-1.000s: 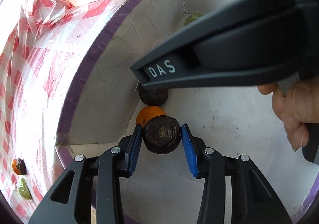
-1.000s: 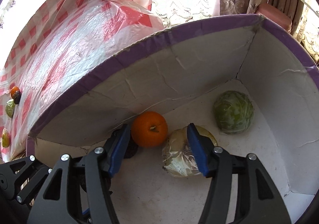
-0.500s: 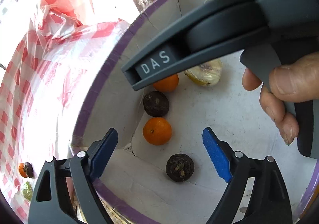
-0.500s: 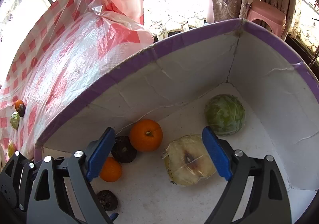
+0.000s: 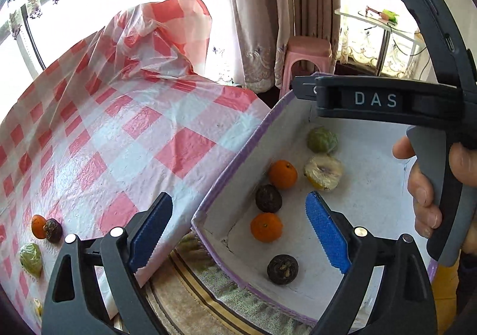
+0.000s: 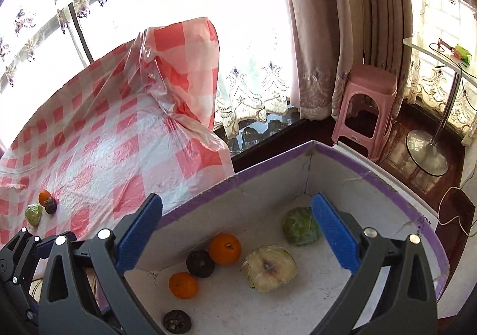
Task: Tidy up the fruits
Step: 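Move both tools back over the tablecloth toward the remaining fruit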
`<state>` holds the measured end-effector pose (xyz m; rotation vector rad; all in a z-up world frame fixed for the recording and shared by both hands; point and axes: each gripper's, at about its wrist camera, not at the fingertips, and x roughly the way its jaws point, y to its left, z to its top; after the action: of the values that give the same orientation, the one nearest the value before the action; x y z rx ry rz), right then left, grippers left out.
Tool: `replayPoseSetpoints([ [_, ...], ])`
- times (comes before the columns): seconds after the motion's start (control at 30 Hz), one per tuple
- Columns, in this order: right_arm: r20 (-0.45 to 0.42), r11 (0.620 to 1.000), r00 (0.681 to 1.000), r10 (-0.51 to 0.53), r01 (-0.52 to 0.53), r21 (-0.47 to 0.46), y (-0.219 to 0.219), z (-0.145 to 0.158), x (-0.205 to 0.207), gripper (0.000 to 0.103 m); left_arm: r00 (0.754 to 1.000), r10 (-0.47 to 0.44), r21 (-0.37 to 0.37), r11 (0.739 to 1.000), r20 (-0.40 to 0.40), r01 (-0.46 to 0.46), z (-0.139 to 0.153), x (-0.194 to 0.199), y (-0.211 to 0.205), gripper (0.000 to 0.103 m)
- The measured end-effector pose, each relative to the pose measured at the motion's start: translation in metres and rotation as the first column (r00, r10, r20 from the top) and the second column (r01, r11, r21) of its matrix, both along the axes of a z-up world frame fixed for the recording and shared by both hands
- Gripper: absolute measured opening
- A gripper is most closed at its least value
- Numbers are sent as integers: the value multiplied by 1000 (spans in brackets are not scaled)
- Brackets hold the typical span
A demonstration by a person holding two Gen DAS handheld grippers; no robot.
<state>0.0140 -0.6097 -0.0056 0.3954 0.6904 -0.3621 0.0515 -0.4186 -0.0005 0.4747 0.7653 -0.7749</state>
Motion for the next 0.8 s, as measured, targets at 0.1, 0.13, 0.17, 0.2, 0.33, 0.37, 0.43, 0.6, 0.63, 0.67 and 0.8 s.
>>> replayPoseSetpoints([
  [0.1, -3, 998, 999, -48, 48, -37, 1, 12, -6, 101, 1000, 11, -71, 997, -25, -13, 10, 4, 17, 88],
  [0.13, -6, 996, 998, -67, 66, -56, 3, 15, -7, 101, 1000, 24, -80, 996, -13, -25, 14, 3, 20, 88],
  [0.17, -8, 993, 996, -87, 86, -76, 6, 19, -8, 101, 999, 35, -84, 996, 8, -34, 19, 3, 23, 88],
  [0.2, -7, 990, 995, -101, 100, -95, 8, 22, -10, 101, 999, 42, -88, 995, 31, -39, 23, 0, 27, 88],
  [0.33, -12, 962, 985, -175, 168, -216, 24, 36, -13, 101, 993, 84, -135, 988, 84, -73, 43, -2, 46, 89],
  [0.37, -6, 955, 983, -184, 177, -240, 28, 39, -14, 101, 991, 97, -150, 985, 89, -83, 47, -2, 52, 89],
  [0.43, 5, 944, 981, -192, 186, -273, 37, 45, -16, 101, 988, 127, -177, 978, 93, -109, 55, 1, 65, 89],
  [0.6, 71, 954, 989, -130, 144, -263, 59, 62, -23, 101, 950, 248, -202, 957, 188, -210, 69, 4, 101, 98],
  [0.63, 83, 959, 990, -112, 130, -254, 65, 65, -22, 101, 951, 252, -210, 954, 179, -213, 70, 6, 109, 98],
  [0.67, 92, 961, 991, -99, 119, -249, 69, 67, -22, 101, 954, 255, -225, 950, 157, -217, 71, 9, 117, 98],
  [0.8, 129, 972, 991, -22, 51, -230, 91, 74, -21, 101, 946, 297, -299, 922, 133, -247, 72, 13, 151, 98],
])
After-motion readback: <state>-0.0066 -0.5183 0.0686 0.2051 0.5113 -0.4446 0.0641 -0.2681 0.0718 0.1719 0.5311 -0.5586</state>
